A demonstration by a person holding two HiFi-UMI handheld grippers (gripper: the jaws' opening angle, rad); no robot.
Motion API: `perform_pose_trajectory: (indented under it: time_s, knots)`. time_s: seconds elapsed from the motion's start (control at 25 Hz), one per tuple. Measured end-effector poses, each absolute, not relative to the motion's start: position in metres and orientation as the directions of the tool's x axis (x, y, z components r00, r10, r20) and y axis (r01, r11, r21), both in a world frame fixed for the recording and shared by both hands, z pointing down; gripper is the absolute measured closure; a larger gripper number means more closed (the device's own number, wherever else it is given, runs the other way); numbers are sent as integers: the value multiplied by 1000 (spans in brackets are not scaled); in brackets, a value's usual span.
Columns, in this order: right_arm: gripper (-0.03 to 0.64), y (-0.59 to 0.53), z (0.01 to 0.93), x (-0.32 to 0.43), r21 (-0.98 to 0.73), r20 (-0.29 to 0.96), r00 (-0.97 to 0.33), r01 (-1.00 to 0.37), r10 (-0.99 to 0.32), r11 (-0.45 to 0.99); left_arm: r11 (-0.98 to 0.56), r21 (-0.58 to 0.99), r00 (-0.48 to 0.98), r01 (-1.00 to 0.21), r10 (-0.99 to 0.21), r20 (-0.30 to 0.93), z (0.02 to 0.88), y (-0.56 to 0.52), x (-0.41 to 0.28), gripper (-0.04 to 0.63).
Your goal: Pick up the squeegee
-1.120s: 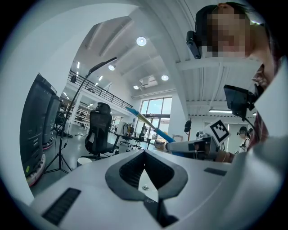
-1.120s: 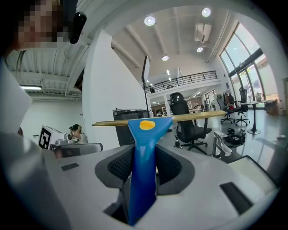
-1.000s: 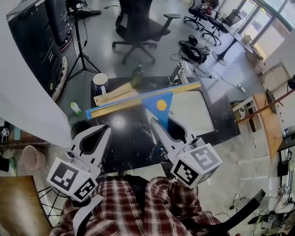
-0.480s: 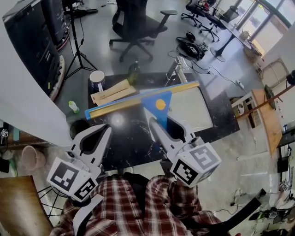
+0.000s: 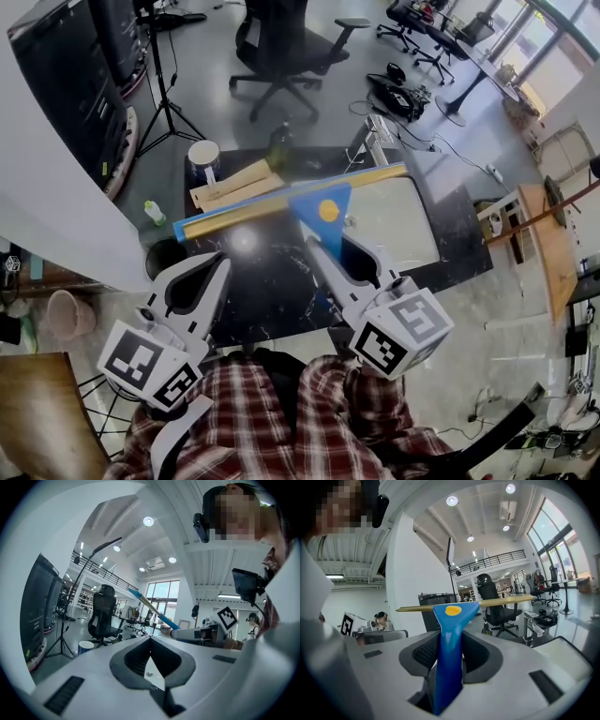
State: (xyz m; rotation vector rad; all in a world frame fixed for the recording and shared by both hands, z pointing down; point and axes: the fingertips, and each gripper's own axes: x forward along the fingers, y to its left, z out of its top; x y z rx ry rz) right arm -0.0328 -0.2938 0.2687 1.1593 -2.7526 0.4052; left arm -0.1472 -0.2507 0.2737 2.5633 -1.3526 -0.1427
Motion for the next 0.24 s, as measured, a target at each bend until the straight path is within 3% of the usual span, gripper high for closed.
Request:
perform_pose_trajectory:
  time_s: [0.24]
  knots:
    - [479, -300, 274, -42, -208, 224, -718, -696, -659, 687, -530, 255, 554, -809, -832, 28, 275, -258, -154, 586]
